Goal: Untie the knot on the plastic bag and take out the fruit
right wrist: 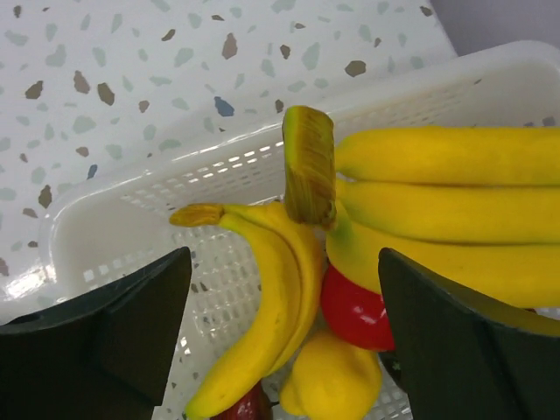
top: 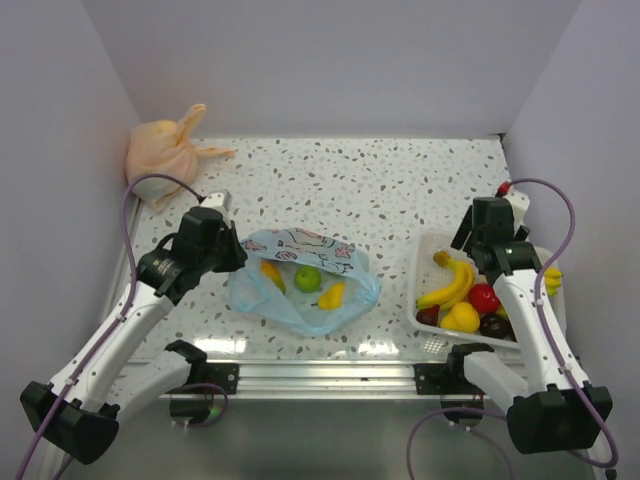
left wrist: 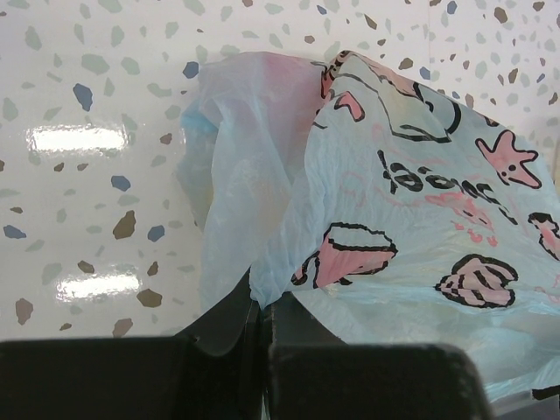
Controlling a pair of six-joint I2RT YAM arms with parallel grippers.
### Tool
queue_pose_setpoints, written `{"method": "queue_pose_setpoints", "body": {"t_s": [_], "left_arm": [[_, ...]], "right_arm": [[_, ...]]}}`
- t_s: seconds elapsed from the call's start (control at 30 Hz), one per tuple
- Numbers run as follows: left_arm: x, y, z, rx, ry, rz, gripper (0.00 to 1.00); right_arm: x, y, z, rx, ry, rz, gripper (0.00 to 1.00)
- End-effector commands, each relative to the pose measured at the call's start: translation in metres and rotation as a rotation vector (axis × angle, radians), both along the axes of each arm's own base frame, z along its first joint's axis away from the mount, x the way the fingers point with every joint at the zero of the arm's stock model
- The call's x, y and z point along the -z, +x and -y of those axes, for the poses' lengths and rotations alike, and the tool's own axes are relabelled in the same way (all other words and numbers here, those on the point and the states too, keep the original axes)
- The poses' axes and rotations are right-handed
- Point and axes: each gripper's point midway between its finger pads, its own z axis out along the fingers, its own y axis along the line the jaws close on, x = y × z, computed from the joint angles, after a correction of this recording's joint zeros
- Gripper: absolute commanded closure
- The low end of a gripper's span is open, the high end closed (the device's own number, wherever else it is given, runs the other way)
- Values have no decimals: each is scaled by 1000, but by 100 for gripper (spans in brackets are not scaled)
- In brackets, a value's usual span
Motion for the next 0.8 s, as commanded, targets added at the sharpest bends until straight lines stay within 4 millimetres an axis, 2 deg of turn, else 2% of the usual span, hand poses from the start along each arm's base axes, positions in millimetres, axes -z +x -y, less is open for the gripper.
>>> {"method": "queue_pose_setpoints", "body": {"t_s": [0.0,0.03,0.07,0.17,0.2,0.27,0.3,0.37,0.4,0.47,0.5,0.53,0.57,0.6,0.67,0.7,0.77], "left_arm": [[-9,2,4,3,-36,25,100],[-10,3,5,5,-39,28,100],[-10,3,5,5,-38,25,100],[-12,5,7,8,-44,22,100],[-13,5,7,12,-45,22,100],[-13,6,8,13,-45,19,100],[-14,6,9,13,-45,20,100],[-14,8,9,12,-45,17,100],[-14,8,9,12,-44,14,100],[-13,8,10,14,-45,12,100],[-13,8,10,14,-46,8,100],[-12,8,10,14,-45,5,100],[-12,8,11,15,-44,2,100],[-12,8,11,18,-44,-1,100],[-11,8,11,18,-41,-7,100],[-11,8,11,20,-41,-7,100],[-11,8,12,21,-39,-9,100]], "right_arm": [[-32,15,-19,-98,73,108,6],[-39,15,-23,-140,71,116,2],[-52,19,-31,-187,91,146,1],[-73,23,-48,-305,115,164,1],[-89,26,-63,-379,156,201,2],[-105,29,-79,-465,189,231,1],[-121,29,-92,-523,206,265,1],[-130,29,-115,-615,240,267,1],[-143,24,-138,-695,247,283,2],[-151,21,-160,-764,243,286,3],[-156,15,-185,-843,258,290,4],[-160,13,-197,-876,273,300,4],[-160,9,-208,-909,283,304,6],[-161,5,-227,-966,302,304,6],[-162,-3,-249,-1027,337,300,6],[-163,-15,-271,-1096,354,291,7],[-159,-23,-300,-1168,367,274,7]]}}
